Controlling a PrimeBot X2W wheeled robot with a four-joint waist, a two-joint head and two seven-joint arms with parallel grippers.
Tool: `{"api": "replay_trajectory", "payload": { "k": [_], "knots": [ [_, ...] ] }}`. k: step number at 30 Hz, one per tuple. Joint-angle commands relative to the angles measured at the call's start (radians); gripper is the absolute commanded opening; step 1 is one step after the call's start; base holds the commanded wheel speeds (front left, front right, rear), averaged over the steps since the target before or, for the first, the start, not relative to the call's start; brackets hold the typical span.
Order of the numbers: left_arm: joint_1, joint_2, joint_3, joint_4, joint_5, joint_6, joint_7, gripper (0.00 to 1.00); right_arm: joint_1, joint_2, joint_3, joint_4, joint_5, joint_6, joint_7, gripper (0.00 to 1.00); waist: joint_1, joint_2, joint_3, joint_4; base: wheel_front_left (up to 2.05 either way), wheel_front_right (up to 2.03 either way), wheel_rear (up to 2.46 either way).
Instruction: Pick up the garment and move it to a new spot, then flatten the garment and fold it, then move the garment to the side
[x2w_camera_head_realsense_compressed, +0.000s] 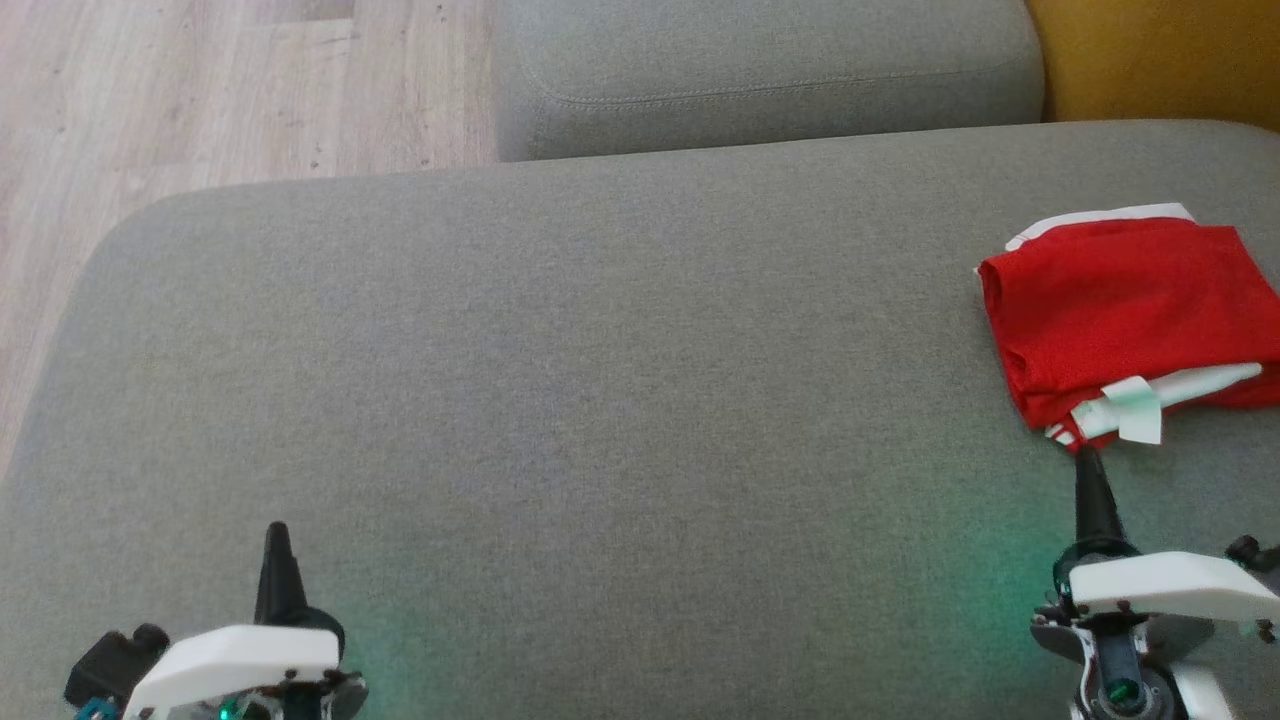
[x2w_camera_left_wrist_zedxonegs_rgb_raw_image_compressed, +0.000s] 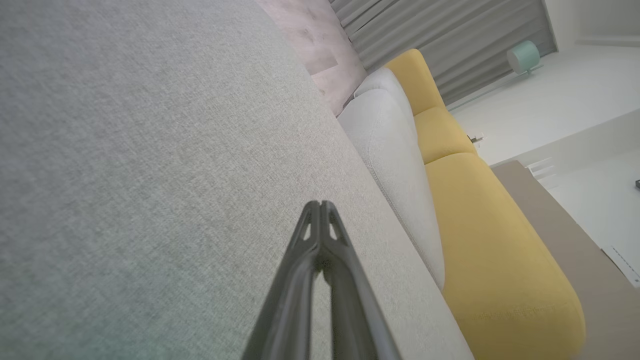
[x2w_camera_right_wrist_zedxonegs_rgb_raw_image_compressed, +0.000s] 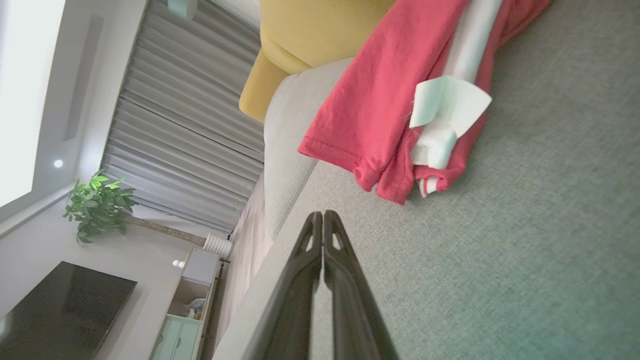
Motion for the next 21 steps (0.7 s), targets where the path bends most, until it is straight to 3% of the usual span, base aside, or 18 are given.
{"api": "replay_trajectory", "payload": {
  "k": [1, 21],
  "knots": [
    [-0.058, 0.002, 0.030, -0.039, -0.028, -0.006, 0.008, 0.00, -0.051, -0.004, 0.006, -0.042, 0.033, 0.000, 0.011, 0.00, 0.0000, 0.0000, 0.000, 0.001, 0.00, 0.00, 0.00],
    [-0.071, 0.002, 0.070, -0.061, -0.240, -0.025, 0.067, 0.00, -0.054, -0.005, -0.020, -0.071, 0.261, -0.001, 0.068, 0.00, -0.0001, 0.0000, -0.002, 0.010, 0.00, 0.00, 0.00]
  ]
}}
